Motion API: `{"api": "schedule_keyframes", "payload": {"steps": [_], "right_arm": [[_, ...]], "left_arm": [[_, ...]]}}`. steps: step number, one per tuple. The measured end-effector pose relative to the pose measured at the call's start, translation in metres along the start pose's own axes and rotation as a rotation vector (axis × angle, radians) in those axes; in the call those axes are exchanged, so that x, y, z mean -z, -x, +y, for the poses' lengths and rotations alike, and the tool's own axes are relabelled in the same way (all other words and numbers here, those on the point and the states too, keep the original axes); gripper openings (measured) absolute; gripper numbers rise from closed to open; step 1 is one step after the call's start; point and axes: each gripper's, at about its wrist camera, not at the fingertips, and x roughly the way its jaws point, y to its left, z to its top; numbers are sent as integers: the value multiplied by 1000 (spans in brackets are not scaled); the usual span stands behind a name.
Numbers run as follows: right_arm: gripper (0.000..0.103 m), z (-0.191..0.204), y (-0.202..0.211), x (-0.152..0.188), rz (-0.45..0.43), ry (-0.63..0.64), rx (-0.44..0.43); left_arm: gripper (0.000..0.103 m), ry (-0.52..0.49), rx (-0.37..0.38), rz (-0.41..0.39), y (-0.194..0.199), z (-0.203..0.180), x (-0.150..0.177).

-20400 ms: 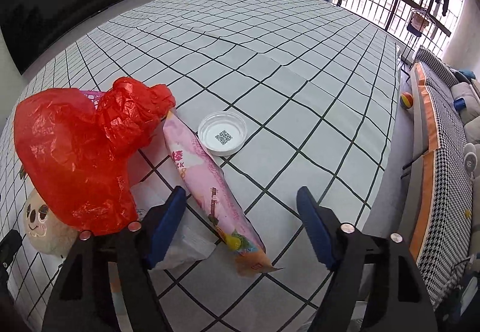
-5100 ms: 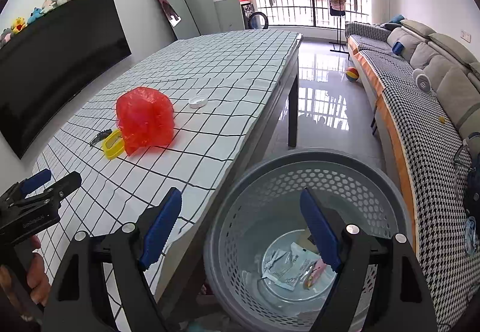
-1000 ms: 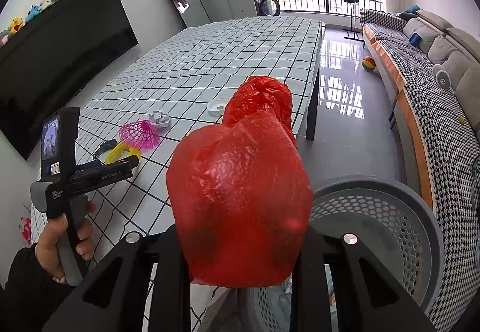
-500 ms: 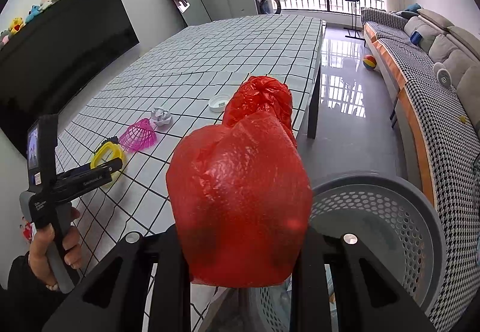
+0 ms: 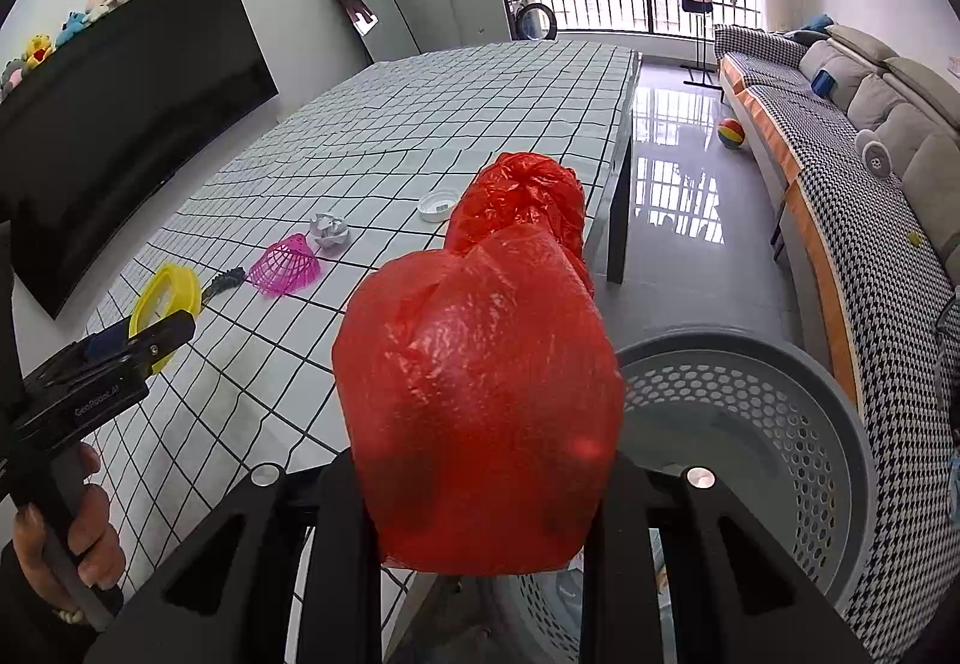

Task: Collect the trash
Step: 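Carry the red bag and yellow ring over the wastebasket with both tools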

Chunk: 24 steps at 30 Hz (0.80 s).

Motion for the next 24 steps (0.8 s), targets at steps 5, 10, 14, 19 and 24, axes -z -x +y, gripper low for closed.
{"api": "schedule_keyframes", "payload": {"steps": [5, 10, 14, 19, 24], "right_arm": [[23, -14, 19, 13, -20, -24, 22], [23, -38, 38, 29, -31, -58, 59], [23, -65, 53, 47, -33, -100, 102], [22, -102, 71, 67, -37, -166, 160], [22, -134, 77, 81, -26, -211, 196]], "left_arm": [[73, -51, 61, -20, 15, -36, 4], [73, -99, 133, -22, 22, -77, 10], [73, -140, 193, -12, 24, -116, 14], [73, -201, 261, -1, 26, -160, 22], [73, -240, 301, 21, 21, -194, 29]]}}
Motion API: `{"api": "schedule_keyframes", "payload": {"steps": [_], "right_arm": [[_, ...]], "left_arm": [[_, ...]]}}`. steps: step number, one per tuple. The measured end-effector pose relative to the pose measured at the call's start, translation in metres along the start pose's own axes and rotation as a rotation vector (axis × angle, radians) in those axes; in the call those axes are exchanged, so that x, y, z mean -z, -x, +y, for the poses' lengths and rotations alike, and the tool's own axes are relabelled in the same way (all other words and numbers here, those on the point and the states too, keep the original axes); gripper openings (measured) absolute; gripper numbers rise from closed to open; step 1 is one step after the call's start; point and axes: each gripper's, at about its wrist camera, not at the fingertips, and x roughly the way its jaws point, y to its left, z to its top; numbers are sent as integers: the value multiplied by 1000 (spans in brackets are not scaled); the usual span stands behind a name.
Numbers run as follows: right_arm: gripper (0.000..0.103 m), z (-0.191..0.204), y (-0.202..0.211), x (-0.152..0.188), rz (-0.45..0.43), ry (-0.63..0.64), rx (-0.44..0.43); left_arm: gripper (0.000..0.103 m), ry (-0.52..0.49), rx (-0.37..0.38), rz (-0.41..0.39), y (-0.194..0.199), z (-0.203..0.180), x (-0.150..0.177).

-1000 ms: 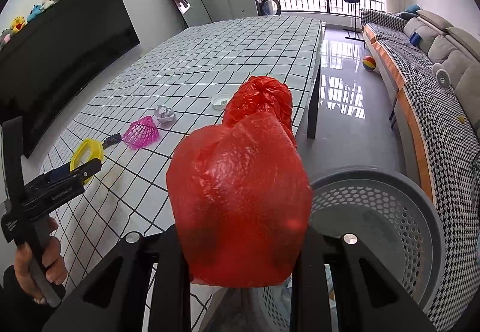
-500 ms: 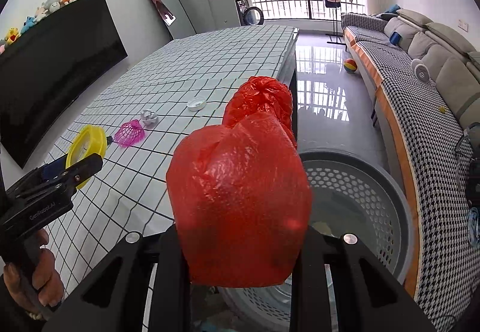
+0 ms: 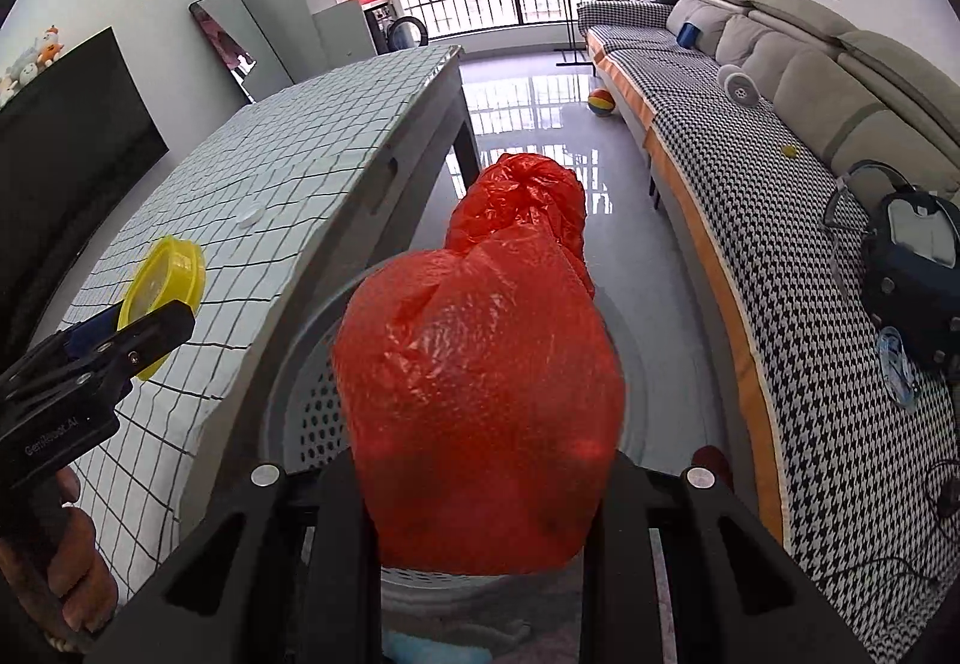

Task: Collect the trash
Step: 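Carry the red bag and yellow ring over the wastebasket with both tools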

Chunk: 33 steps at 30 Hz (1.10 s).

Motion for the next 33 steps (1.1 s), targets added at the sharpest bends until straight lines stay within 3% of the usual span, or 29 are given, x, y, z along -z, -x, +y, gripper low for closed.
{"api": "schedule_keyframes", "payload": {"steps": [6, 17, 23, 26, 28, 33], "right_arm": [[23, -18, -14, 4, 26, -7, -4], [23, -16, -56, 12, 131, 44, -70], [23, -14, -63, 12, 145, 46, -70], [33, -14, -61, 10, 127, 50, -65], [47, -15, -58, 9, 112, 39, -68], [48, -16, -54, 8, 102, 36, -62]], "left_arm": [[73, -29, -10, 42, -23, -19, 8], [74, -47, -44, 98, -50, -28, 18], [76, -45, -54, 109, -54, -26, 20], [76, -35, -56, 114, -54, -24, 20], [77, -37, -59, 114, -52, -24, 20], [85, -34, -61, 105, -48, -23, 19]]}}
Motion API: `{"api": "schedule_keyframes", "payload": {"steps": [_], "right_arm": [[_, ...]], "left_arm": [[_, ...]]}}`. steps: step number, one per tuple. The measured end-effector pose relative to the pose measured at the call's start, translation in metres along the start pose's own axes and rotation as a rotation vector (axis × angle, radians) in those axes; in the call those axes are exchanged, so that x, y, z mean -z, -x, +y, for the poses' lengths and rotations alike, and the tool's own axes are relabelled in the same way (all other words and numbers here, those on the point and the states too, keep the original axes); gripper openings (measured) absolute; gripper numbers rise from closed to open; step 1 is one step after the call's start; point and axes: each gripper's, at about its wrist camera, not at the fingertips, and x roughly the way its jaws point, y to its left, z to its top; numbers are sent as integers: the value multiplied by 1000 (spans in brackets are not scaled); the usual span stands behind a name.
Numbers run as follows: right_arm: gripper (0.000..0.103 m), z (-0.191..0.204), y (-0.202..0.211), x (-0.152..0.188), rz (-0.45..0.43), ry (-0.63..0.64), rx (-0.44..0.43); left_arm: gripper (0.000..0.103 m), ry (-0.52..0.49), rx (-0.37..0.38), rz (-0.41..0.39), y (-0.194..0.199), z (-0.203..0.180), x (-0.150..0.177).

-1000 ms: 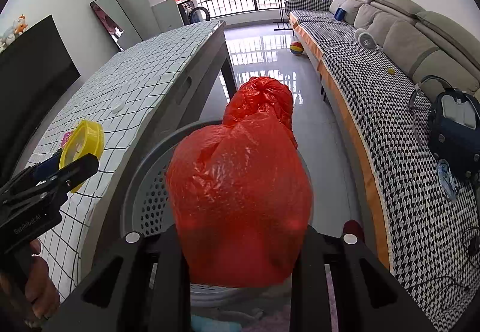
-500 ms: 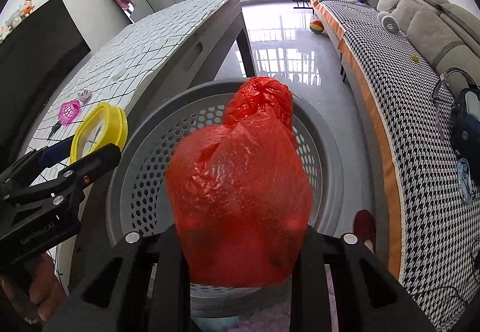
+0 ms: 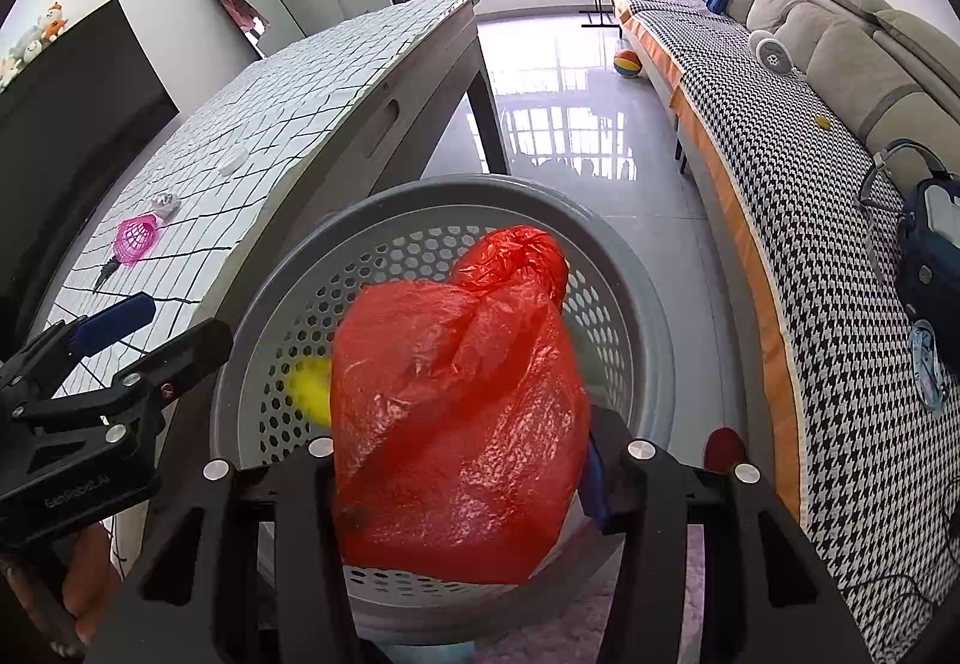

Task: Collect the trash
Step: 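Carry the red bag and yellow ring over the wastebasket with both tools, then open both tools to drop the yellow ring and red bag into the basket, then withdraw both open tools from the wastebasket back over the table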

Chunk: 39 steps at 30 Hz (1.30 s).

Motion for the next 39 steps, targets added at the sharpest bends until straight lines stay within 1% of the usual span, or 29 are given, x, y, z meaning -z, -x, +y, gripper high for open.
{"api": "schedule_keyframes", "payload": {"steps": [2, 4, 7, 22, 26, 32, 35, 39], "right_arm": [[49, 0, 2, 0, -5, -2, -6], [61, 0, 4, 0, -12, -4, -4], [62, -1, 6, 1, -23, -9, -6], [62, 5, 5, 2, -17, -4, 8], [62, 9, 6, 2, -20, 8, 16], [68, 16, 10, 5, -41, 22, 28], [70, 20, 13, 5, -55, 31, 34], [73, 30, 14, 7, -81, 50, 45]], "left_arm": [[85, 3, -1, 0, 1, 0, 0], [85, 9, 1, -1, 2, 2, 0], [85, 12, -3, -5, 4, 3, 0], [85, 36, -13, -8, 6, 10, 2], [87, 42, -17, -15, 10, 12, 4], [89, 56, -28, -26, 16, 18, 6], [91, 68, -39, -37, 20, 23, 6], [91, 89, -67, -49, 26, 34, 7]]}}
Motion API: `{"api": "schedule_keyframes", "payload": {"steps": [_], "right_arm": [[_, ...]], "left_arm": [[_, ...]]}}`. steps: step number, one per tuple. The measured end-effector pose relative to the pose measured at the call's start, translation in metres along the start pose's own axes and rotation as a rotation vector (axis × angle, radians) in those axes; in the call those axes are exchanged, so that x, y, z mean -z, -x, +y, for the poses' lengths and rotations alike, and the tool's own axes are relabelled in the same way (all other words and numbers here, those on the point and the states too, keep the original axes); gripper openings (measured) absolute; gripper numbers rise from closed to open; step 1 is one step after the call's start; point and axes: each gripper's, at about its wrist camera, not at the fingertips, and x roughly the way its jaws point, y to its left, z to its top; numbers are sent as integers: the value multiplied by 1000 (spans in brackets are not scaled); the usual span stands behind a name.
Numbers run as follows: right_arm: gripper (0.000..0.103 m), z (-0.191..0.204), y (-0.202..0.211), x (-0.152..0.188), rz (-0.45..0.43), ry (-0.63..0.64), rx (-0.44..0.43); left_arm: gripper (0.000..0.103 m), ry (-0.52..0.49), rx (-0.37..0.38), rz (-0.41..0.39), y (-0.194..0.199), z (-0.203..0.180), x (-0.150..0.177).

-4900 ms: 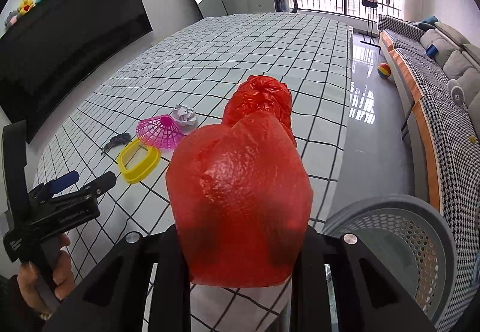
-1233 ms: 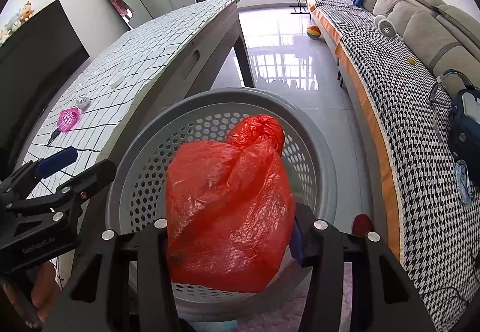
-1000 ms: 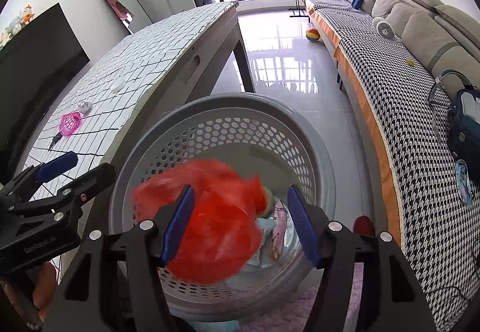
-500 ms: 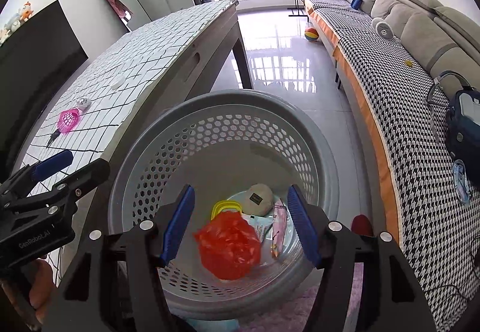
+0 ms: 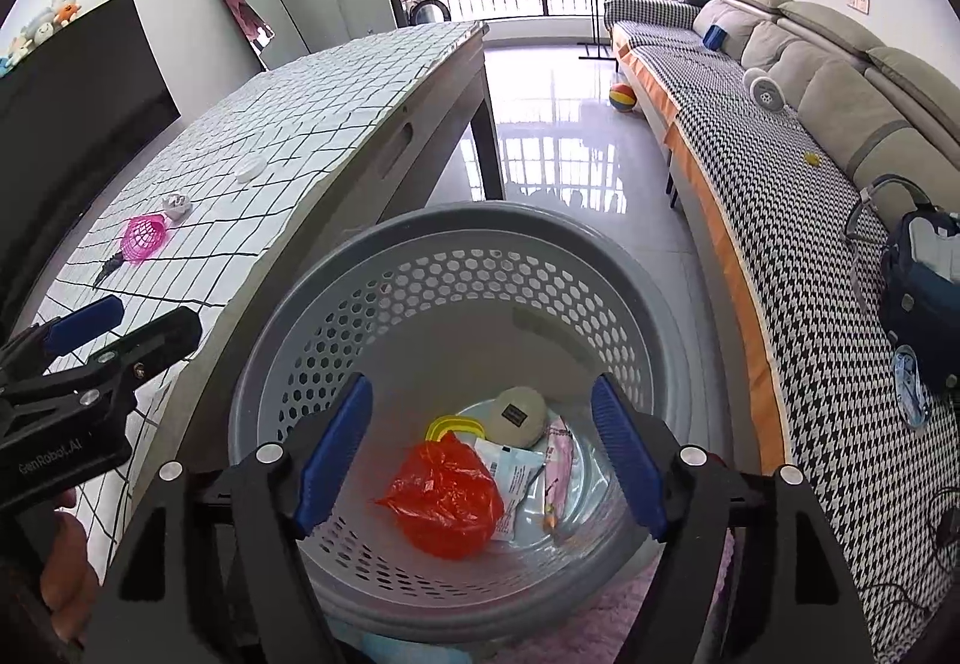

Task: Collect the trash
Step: 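Withdraw both open tools from the wastebasket back over the table, then reach the right tool to the white round lid and close on it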

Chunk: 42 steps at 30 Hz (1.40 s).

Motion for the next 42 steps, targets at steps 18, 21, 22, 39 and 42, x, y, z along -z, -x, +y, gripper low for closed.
{"api": "schedule_keyframes", "payload": {"steps": [18, 21, 22, 39, 42], "right_arm": [[77, 78, -11, -29, -63, 138, -127], [79, 95, -14, -37, -73, 167, -153], [79, 102, -16, -41, -75, 178, -162], [79, 195, -84, -122, -12, 338, -189], [79, 208, -101, -135, -4, 369, -164]], "left_arm": [[93, 142, -165, -50, 24, 90, 4], [93, 169, -198, -60, 28, 108, 4], [93, 178, -212, -63, 28, 115, 4], [94, 289, -281, -39, 13, 194, 13], [94, 298, -289, -32, 8, 202, 13]]}}
